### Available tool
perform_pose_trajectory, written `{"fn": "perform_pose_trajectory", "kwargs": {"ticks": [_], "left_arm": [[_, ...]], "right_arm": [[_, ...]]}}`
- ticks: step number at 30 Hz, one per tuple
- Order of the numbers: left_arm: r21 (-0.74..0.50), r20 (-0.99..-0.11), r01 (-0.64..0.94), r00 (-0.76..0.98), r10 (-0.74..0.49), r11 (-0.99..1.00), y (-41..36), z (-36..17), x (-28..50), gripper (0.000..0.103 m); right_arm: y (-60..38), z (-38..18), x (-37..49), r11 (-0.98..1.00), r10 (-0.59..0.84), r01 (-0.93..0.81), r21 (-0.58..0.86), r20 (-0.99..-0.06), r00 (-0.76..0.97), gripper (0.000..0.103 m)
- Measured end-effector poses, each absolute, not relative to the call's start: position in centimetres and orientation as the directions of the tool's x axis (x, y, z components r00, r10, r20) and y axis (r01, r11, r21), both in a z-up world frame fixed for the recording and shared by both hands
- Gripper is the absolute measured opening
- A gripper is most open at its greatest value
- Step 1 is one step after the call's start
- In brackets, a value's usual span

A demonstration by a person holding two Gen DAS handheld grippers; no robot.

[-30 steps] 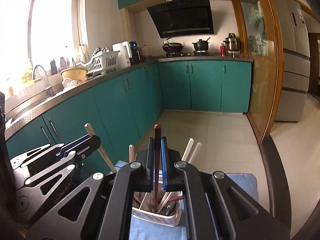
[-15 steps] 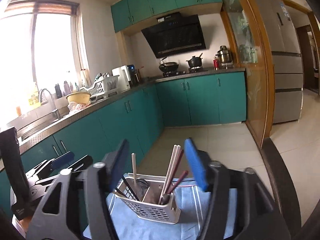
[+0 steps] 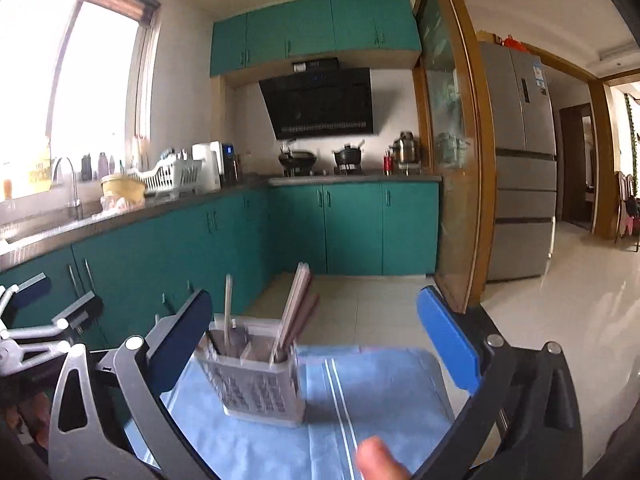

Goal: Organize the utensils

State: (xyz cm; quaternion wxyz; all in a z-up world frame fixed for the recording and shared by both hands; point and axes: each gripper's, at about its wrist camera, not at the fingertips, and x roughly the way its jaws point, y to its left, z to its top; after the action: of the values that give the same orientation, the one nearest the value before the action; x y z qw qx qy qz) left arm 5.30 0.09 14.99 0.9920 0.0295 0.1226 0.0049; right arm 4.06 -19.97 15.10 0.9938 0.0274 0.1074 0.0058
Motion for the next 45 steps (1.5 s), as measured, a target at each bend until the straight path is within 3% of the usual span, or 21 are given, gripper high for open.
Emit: {"fn": "perform_pose_trajectory", "kwargs": {"ticks": [15,45], "left_arm": [[0.093,-0.276,0.027,0.961,0.000,0.995,-0.7,8.6,-4.9,0.099],[0.082,-0.255,0.044,0.967,-0.022,0.996,-0.3,9.6,-8.4,0.099]], "right_arm": [[-19.3,7.2,-5.8,0.997,-0.072,0.076,0.003,-0.272,0.960,0.100],[-17.4,7.4,-9.2,0.998,-0.059,0.052,-0.032,-0.247,0.967,0.100]]}}
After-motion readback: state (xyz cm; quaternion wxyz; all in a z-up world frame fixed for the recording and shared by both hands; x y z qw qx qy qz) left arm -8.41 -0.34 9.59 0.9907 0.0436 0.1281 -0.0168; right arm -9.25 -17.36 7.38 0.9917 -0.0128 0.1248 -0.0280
